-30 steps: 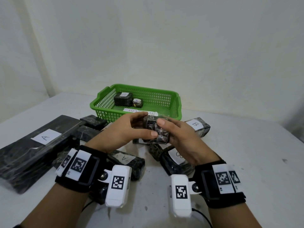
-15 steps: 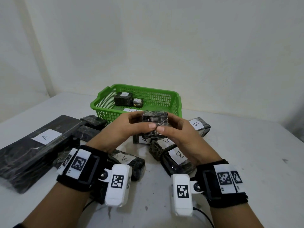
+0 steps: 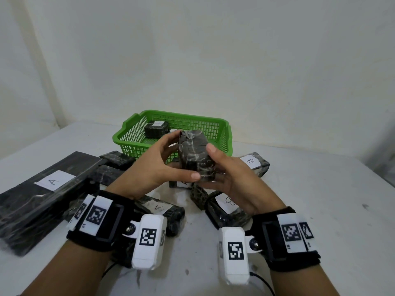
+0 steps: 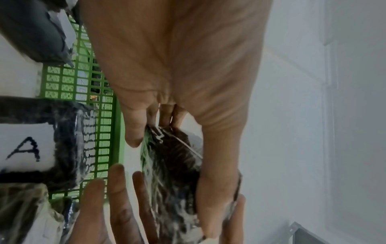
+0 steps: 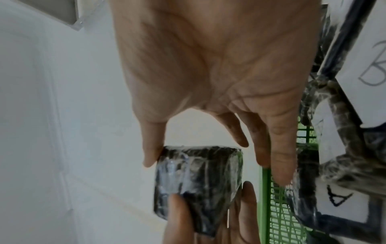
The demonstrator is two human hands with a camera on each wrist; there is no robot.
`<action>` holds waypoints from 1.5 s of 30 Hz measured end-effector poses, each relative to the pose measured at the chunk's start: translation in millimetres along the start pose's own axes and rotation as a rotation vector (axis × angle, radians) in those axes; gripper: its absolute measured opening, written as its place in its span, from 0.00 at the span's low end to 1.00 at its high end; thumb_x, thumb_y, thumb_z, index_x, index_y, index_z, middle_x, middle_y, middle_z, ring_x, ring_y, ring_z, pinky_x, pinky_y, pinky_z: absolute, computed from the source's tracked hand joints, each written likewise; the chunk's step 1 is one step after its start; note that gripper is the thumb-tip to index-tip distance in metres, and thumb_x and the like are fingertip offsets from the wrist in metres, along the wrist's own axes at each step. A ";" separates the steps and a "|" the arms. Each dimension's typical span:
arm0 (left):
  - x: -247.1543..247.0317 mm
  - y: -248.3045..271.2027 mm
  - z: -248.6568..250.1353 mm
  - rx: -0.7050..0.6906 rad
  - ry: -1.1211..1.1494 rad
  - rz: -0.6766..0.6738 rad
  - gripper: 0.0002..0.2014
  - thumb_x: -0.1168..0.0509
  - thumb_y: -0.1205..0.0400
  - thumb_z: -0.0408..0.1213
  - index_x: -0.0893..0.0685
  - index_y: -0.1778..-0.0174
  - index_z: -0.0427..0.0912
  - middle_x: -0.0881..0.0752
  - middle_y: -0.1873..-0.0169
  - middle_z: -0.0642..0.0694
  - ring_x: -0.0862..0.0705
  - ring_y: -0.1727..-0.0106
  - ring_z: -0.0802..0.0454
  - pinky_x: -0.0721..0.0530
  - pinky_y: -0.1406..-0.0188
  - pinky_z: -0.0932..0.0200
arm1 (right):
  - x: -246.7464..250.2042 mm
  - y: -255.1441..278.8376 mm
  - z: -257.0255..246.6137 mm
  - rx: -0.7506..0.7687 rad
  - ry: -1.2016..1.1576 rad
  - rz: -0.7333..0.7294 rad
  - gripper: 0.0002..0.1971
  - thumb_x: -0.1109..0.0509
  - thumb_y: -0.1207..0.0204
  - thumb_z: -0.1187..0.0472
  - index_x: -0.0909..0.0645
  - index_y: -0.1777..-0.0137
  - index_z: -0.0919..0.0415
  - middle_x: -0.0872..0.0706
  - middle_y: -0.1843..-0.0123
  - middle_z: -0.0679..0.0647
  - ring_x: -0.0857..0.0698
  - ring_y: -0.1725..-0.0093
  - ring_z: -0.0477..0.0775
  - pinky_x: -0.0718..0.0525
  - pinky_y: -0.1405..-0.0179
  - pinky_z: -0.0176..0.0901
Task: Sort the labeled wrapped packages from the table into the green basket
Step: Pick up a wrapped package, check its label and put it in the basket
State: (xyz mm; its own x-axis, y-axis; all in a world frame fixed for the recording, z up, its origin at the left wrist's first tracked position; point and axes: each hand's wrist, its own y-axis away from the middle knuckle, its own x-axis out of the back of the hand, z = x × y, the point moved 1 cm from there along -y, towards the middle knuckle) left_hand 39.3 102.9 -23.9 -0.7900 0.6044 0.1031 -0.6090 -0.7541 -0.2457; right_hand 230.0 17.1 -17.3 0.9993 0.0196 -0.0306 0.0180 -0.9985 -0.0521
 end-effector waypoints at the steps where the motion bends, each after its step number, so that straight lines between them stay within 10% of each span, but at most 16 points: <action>1: 0.2 -0.4 -0.9 0.003 0.003 -0.015 0.61 0.09 0.44 0.39 0.33 0.14 0.49 0.19 0.24 0.59 0.20 0.22 0.58 0.14 0.29 0.48 | -0.1 0.3 -0.5 -0.013 -0.015 0.004 0.26 0.25 0.29 0.38 0.09 0.42 0.58 0.04 0.45 0.56 0.06 0.48 0.54 0.07 0.47 0.47; 8: -7.2 -1.9 1.5 0.012 0.117 0.054 0.57 0.13 0.42 0.62 0.28 0.17 0.49 0.20 0.23 0.52 0.14 0.28 0.51 0.12 0.36 0.49 | 1.8 -3.7 5.5 -0.003 -0.027 0.122 0.14 0.26 0.16 0.59 0.11 0.37 0.67 0.05 0.49 0.59 0.07 0.56 0.57 0.09 0.58 0.44; 13: -7.5 -5.7 -0.9 -0.019 0.040 0.237 0.37 0.16 0.29 0.39 0.20 0.23 0.42 0.10 0.33 0.47 0.10 0.35 0.51 0.13 0.31 0.42 | 1.8 -6.2 7.5 0.028 0.081 0.117 0.26 0.18 0.23 0.58 0.17 0.24 0.55 0.05 0.40 0.56 0.05 0.42 0.57 0.08 0.39 0.57; 18: -10.6 -2.4 4.4 -0.151 -0.061 0.224 0.35 0.18 0.32 0.22 0.18 0.29 0.45 0.10 0.35 0.50 0.11 0.34 0.53 0.12 0.33 0.49 | 2.2 -2.5 -0.7 -0.032 0.003 0.103 0.26 0.26 0.32 0.27 0.07 0.42 0.42 0.05 0.42 0.52 0.07 0.39 0.60 0.10 0.34 0.56; 21: -13.6 -1.4 4.1 -0.216 -0.072 0.176 0.33 0.18 0.33 0.19 0.18 0.35 0.47 0.10 0.37 0.50 0.12 0.33 0.52 0.13 0.31 0.51 | 5.7 -0.3 -2.1 -0.093 -0.092 0.076 0.34 0.29 0.33 0.28 0.11 0.34 0.51 0.08 0.36 0.63 0.07 0.40 0.62 0.11 0.32 0.58; 27: -18.4 1.8 7.2 -0.267 -0.109 0.080 0.33 0.18 0.31 0.22 0.20 0.32 0.44 0.12 0.35 0.49 0.15 0.29 0.50 0.17 0.25 0.49 | -2.0 -1.3 0.0 -0.019 -0.081 0.028 0.16 0.22 0.31 0.47 0.05 0.47 0.54 0.04 0.47 0.53 0.07 0.49 0.48 0.11 0.42 0.43; 32: -8.2 5.4 6.9 -0.049 -0.101 -0.014 0.55 0.19 0.36 0.67 0.32 0.14 0.53 0.22 0.21 0.58 0.25 0.18 0.58 0.27 0.17 0.45 | 5.6 -8.2 4.3 0.098 -0.028 0.074 0.41 0.10 0.39 0.49 0.18 0.25 0.62 0.08 0.33 0.59 0.09 0.33 0.57 0.14 0.29 0.55; 38: -8.1 1.5 5.2 -0.031 -0.047 0.034 0.49 0.21 0.38 0.53 0.25 0.19 0.43 0.12 0.31 0.49 0.13 0.30 0.53 0.14 0.31 0.54 | 8.3 -10.1 9.3 0.086 -0.004 0.063 0.67 0.06 0.57 0.36 0.27 0.16 0.60 0.13 0.25 0.58 0.14 0.26 0.57 0.20 0.20 0.61; 45: -13.6 6.0 7.6 -0.035 -0.013 -0.055 0.43 0.19 0.37 0.48 0.23 0.23 0.49 0.11 0.32 0.52 0.13 0.30 0.53 0.14 0.34 0.58 | 12.2 -6.3 6.5 0.153 0.047 0.074 0.56 0.10 0.47 0.50 0.27 0.15 0.55 0.13 0.25 0.52 0.15 0.24 0.53 0.20 0.20 0.58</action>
State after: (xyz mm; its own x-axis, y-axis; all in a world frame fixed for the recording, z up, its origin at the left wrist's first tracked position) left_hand 45.8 88.2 -19.5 -0.7562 0.6413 0.1299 -0.6491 -0.7102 -0.2724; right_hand 241.9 24.0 -23.9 0.9982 -0.0600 0.0068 -0.0574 -0.9776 -0.2025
